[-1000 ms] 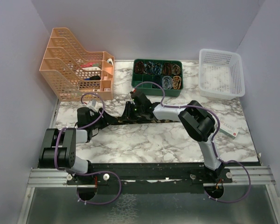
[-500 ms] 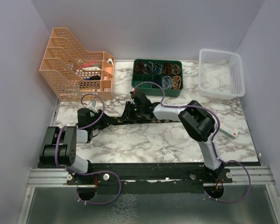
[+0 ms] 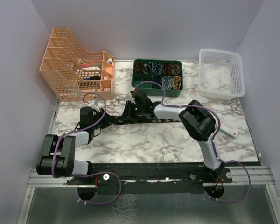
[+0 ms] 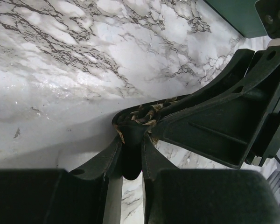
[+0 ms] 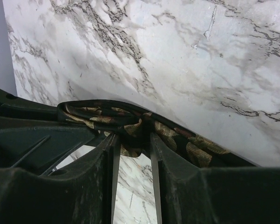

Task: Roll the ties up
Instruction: Roll the tie at the center of the board.

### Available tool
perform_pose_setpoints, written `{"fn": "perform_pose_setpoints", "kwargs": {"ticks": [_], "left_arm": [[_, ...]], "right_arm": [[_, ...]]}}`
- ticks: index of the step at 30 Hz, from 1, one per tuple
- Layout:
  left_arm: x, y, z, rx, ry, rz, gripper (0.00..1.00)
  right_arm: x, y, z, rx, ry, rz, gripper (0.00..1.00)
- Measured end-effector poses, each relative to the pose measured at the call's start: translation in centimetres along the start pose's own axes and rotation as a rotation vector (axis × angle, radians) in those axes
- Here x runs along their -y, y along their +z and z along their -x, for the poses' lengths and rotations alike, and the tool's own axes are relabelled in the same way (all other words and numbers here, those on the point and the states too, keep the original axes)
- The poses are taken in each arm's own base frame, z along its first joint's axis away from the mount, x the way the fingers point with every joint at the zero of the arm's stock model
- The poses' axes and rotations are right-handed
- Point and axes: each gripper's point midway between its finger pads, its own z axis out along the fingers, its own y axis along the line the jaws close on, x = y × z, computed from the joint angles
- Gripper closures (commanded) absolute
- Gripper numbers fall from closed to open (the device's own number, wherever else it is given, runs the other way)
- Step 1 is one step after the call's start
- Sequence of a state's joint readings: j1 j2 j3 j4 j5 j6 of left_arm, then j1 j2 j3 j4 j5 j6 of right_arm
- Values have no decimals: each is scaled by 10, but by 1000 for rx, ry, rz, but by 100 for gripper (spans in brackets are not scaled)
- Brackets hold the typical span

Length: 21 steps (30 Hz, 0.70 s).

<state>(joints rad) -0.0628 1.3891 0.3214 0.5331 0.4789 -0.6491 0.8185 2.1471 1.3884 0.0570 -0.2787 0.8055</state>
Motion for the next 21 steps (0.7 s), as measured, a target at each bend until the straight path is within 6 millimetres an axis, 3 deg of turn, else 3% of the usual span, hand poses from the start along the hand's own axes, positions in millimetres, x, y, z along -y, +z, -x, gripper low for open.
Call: {"fn": "perform_pose_setpoints", "kwargs": {"ticks": [6,14,21], "left_arm": [[2,1,9,-18,87,94,100],[2,-2,11,-73,208,212,100],[16,-1,10,-116,323,276,100]], "right_arm": [[-4,-9,8,24,-39,-10,57],[-12,-43,36,125,-101,-47,56],[21,-60,44,159,-93,-138,56]]}}
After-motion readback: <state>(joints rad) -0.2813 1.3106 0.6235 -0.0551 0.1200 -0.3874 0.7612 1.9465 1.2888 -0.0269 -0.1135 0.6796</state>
